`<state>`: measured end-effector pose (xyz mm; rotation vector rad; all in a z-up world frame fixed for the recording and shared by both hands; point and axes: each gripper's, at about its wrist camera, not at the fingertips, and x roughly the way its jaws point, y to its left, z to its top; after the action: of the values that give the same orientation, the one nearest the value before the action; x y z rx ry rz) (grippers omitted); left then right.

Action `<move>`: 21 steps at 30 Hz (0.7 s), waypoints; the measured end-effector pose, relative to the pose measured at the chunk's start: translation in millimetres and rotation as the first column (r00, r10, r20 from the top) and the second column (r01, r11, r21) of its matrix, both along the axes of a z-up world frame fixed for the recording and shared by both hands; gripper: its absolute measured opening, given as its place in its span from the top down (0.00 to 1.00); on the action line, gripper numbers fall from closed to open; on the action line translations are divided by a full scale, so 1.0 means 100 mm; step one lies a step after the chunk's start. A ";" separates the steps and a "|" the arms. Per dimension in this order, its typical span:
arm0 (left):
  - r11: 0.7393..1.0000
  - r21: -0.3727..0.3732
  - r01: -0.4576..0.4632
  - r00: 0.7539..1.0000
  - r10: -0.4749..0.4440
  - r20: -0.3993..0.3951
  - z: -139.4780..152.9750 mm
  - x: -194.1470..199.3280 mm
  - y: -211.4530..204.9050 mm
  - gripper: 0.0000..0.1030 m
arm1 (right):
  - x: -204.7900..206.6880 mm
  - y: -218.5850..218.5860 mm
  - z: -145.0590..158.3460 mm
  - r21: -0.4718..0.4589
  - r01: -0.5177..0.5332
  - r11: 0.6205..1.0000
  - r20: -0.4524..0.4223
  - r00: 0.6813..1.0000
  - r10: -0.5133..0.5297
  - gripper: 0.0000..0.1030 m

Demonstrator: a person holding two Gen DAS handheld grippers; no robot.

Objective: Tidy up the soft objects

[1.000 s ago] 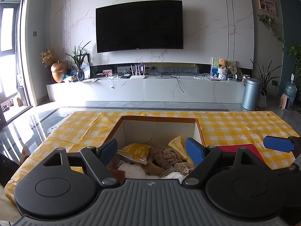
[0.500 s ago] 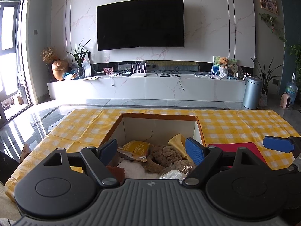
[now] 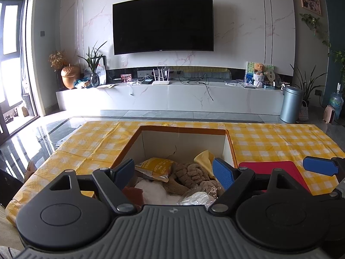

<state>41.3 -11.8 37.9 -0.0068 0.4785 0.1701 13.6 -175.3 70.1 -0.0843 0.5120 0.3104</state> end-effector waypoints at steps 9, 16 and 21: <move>1.000 0.000 0.001 1.000 -0.001 -0.004 0.00 0.00 -0.01 0.07 | 0.00 0.00 -0.01 -0.005 -0.001 1.000 -0.005 1.000 0.000 0.03; 1.000 0.006 0.002 1.000 -0.002 -0.012 -0.03 0.01 0.00 0.07 | 0.01 0.00 -0.02 -0.013 0.001 1.000 -0.012 1.000 -0.001 0.03; 1.000 0.016 0.006 1.000 -0.006 -0.009 -0.03 0.01 0.00 0.07 | 0.01 0.00 -0.02 -0.015 0.000 1.000 -0.011 1.000 0.000 0.03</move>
<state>42.7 -11.5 34.5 0.0114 0.4864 0.1685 14.9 -175.2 67.9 -0.0968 0.5254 0.3070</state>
